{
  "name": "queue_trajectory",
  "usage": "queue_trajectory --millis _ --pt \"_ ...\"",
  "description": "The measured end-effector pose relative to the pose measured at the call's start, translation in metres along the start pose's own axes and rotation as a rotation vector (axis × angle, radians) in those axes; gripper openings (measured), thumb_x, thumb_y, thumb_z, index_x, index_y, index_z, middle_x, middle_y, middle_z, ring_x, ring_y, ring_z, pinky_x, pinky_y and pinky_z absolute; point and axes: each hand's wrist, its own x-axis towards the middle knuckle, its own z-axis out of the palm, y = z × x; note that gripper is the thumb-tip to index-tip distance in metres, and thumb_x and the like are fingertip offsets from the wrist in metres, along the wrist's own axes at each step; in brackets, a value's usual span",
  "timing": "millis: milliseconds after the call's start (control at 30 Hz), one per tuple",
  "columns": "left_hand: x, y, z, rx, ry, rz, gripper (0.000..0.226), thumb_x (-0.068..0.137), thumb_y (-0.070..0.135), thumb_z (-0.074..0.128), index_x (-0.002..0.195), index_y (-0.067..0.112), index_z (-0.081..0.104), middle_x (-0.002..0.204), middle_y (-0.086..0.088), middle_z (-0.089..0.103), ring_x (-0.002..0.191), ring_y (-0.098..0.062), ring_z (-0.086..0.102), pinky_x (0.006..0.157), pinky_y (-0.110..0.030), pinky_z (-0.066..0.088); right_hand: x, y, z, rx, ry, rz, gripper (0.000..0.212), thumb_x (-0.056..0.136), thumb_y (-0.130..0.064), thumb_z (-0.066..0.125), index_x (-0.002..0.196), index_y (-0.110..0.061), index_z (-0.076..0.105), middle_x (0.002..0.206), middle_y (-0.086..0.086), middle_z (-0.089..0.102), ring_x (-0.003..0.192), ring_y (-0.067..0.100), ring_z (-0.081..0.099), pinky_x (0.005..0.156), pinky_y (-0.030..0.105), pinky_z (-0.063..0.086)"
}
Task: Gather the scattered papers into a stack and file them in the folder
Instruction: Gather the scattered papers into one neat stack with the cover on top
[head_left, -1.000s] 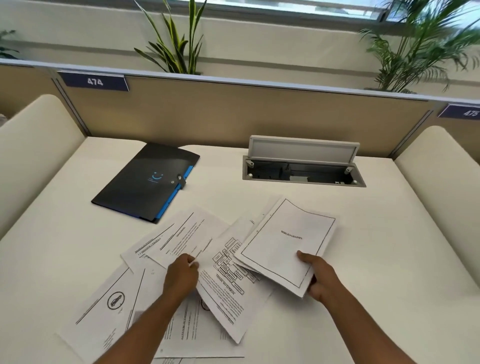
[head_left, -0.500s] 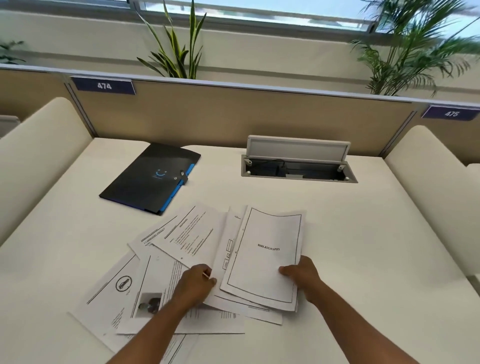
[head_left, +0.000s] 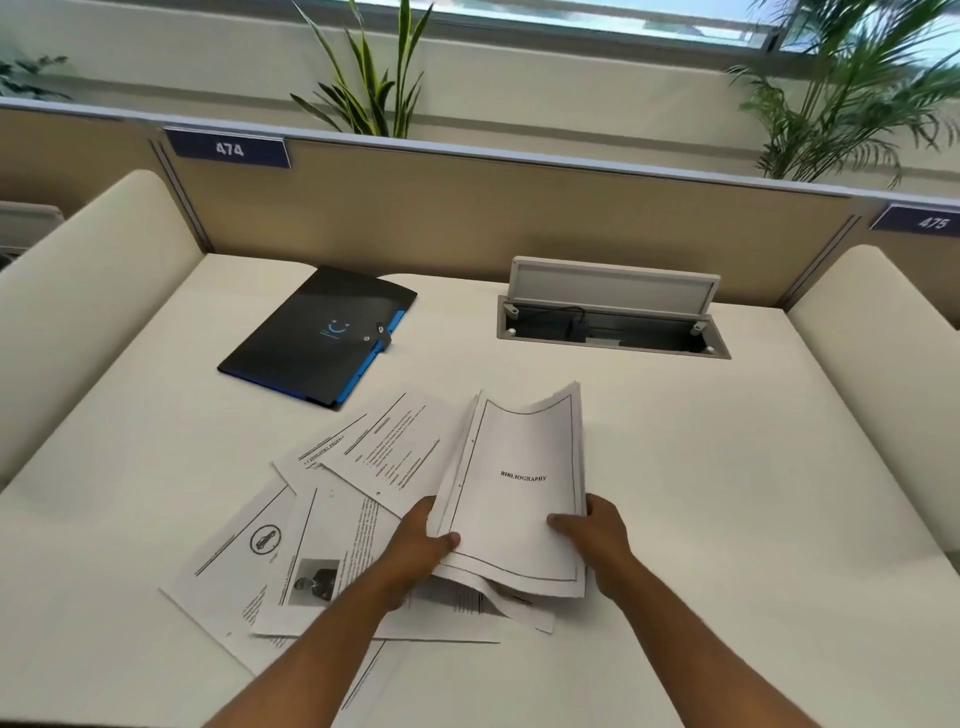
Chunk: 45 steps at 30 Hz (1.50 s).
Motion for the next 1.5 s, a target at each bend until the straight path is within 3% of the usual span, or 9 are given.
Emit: queue_trajectory --millis 200,333,500,600,800,967,1133,1333,1500 --pt "-0.003 0.004 -0.008 -0.299 -0.113 -0.06 0.045 0.094 0.009 0.065 0.115 0.046 0.051 0.117 0.02 0.064 0.106 -0.008 0.064 0.073 -0.026 0.058 0.009 -0.002 -0.016 0.438 -0.152 0.238 0.035 0.08 -0.003 0.082 0.113 0.002 0.072 0.106 0.021 0.078 0.099 0.041 0.075 0.081 0.049 0.063" --pt "-0.001 0.002 -0.011 -0.178 -0.085 0.001 0.043 0.095 0.012 0.062 0.128 0.037 0.048 0.122 0.012 0.061 0.109 -0.01 0.06 0.087 -0.029 0.055 0.02 -0.012 -0.013 0.311 -0.279 0.215 0.037 0.083 -0.005 0.082 0.118 0.004 0.07 0.106 0.019 0.079 0.095 0.037 0.077 0.079 0.047 0.064" --pt "-0.005 -0.005 -0.024 0.098 0.575 0.211 0.018 0.095 0.019 0.06 0.105 0.034 0.058 0.108 0.002 0.065 0.096 -0.017 0.062 0.073 -0.029 0.054 0.041 -0.041 -0.009 0.133 -0.246 0.077 0.037 0.087 -0.002 0.078 0.121 0.006 0.068 0.111 0.025 0.075 0.103 0.042 0.072 0.097 0.056 0.056" --pt "-0.006 -0.018 -0.039 0.432 0.779 0.04 0.028 0.09 0.027 0.065 0.116 0.027 0.056 0.128 -0.004 0.053 0.115 -0.027 0.047 0.085 -0.04 0.047 0.051 -0.061 -0.002 -0.031 -0.303 -0.021 0.03 0.089 -0.004 0.077 0.117 0.004 0.071 0.109 0.024 0.076 0.102 0.04 0.073 0.096 0.056 0.057" --pt "-0.006 -0.037 -0.041 0.667 0.413 -0.171 0.087 0.089 0.05 0.06 0.155 0.022 0.012 0.165 -0.003 -0.005 0.151 -0.033 -0.002 0.118 -0.054 0.02 0.066 -0.097 0.036 -0.413 -0.347 -0.173 0.019 0.089 -0.012 0.076 0.106 -0.004 0.073 0.106 0.023 0.074 0.086 0.029 0.068 0.074 0.034 0.052" --pt "-0.003 -0.041 -0.052 0.51 0.299 0.07 0.101 0.089 0.03 0.069 0.158 0.017 -0.004 0.167 -0.004 -0.001 0.153 -0.023 -0.007 0.123 -0.042 0.006 0.069 -0.1 0.072 -0.728 -0.234 -0.273 0.021 0.086 -0.024 0.073 0.102 -0.01 0.073 0.108 0.011 0.07 0.099 0.029 0.067 0.074 0.029 0.05" --pt "-0.009 -0.049 -0.059 0.743 0.579 -0.046 0.092 0.087 0.047 0.064 0.156 0.012 0.013 0.165 -0.013 0.001 0.152 -0.036 -0.003 0.123 -0.048 0.007 0.06 -0.088 0.083 -0.937 -0.144 -0.268 0.037 0.09 -0.034 0.059 0.122 -0.018 0.064 0.131 0.016 0.046 0.123 0.044 0.048 0.094 0.037 0.046" --pt "-0.007 -0.047 -0.05 0.833 0.319 -0.151 0.114 0.075 0.065 0.064 0.157 0.027 -0.005 0.162 -0.009 -0.026 0.149 -0.039 -0.02 0.121 -0.055 -0.001 0.06 -0.073 0.075 -0.886 -0.129 -0.218 0.034 0.088 -0.031 0.06 0.12 -0.018 0.061 0.13 0.016 0.048 0.114 0.037 0.06 0.09 0.034 0.048" --pt "-0.007 -0.048 -0.057 0.94 0.245 -0.087 0.117 0.073 0.074 0.06 0.155 0.036 -0.014 0.16 0.003 -0.033 0.148 -0.035 -0.024 0.12 -0.059 -0.001 0.047 -0.051 0.068 -0.947 -0.006 -0.233 0.042 0.088 -0.034 0.063 0.129 -0.025 0.061 0.137 0.011 0.04 0.129 0.036 0.04 0.099 0.042 0.044"
